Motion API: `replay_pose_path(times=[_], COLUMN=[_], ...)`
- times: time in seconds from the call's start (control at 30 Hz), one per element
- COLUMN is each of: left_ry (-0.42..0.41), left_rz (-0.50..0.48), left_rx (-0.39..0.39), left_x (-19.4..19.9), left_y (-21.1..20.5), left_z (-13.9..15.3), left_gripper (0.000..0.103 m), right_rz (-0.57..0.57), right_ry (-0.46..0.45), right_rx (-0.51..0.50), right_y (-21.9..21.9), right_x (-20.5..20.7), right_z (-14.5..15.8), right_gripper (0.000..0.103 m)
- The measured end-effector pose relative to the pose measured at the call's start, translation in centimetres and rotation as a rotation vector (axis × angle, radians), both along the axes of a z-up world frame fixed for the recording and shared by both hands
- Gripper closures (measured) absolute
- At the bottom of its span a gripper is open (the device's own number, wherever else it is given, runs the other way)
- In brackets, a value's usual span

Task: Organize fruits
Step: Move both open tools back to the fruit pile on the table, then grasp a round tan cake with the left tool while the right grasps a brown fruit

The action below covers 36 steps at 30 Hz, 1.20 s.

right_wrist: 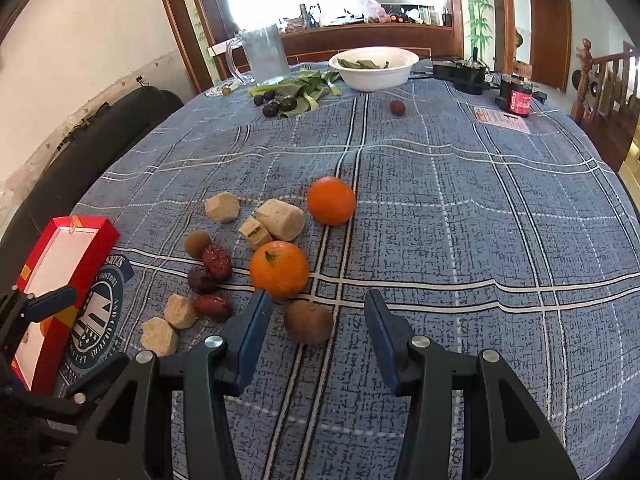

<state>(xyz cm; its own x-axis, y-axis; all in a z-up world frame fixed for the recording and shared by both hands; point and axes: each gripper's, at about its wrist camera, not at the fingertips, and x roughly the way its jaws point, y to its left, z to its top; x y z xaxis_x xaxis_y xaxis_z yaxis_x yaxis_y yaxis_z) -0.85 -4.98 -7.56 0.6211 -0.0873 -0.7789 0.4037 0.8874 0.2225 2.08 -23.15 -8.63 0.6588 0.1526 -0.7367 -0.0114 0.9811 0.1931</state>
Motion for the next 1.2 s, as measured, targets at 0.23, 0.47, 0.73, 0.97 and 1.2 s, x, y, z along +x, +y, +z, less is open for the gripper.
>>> replay_pose_path(times=[0.23,0.47,0.73,0.97,1.2], left_ry=[0.032,0.068,0.111,0.16,0.156], left_rz=[-0.001,-0.001,-0.027,-0.034,-0.066], left_rx=[-0.023,-0.087,-0.145,-0.164,-0.172], left_x=[1.0,1.7,1.6,2.6,2.3], left_y=[-0.6,-0.4,-0.6,-1.8,-2.3], left_z=[-1.0,-0.9,-0.4,-1.8,-1.6], left_gripper=[0.02,0.019,0.019,0.044,0.072], right_rz=[0.014,0.03,0.06,0.055,0.047], right_ry=[0.015,0.031,0.019,0.019,0.007], right_rx=[0.024,-0.002,-0.01,-0.007,0.002], right_y=[0.1,0.7,1.2,1.0,0.8], right_x=[0.3,0.9,0.8,0.8,0.7], right_z=[-0.3,-0.9,-0.9,-0.9,-0.8], right_gripper=[0.054,0.055,0.078,0.078,0.078])
